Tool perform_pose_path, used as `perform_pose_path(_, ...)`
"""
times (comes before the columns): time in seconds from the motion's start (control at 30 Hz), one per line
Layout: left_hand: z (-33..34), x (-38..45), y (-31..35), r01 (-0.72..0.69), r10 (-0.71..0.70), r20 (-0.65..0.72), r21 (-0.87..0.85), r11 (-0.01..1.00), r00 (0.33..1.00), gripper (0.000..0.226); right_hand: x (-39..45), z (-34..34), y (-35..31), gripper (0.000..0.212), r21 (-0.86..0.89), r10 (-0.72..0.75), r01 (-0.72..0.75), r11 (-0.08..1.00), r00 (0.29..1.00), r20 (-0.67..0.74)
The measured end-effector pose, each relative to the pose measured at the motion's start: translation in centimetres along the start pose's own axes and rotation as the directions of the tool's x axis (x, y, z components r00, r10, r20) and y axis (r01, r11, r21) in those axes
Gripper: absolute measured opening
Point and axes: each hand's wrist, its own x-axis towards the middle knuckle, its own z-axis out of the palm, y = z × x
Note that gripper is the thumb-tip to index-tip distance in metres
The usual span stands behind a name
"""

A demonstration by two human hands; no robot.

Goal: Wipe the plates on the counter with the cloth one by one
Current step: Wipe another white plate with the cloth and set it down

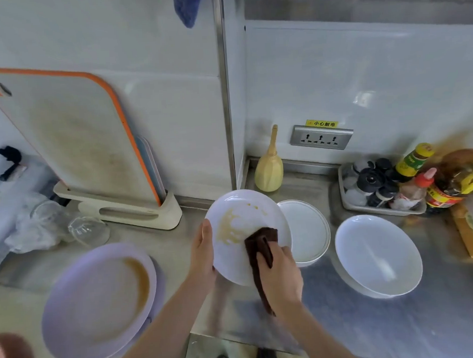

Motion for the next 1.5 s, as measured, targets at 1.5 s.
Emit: perform_pose_path(1.5, 1.4, -0.2, -2.2, -0.063, 0.014, 0.264, 0.181, 0.981, 0.965, 0.04, 0.9, 2.1, -0.9, 0.033, 0.849, 0.572, -0.392, 0.355, 0.809, 0.135)
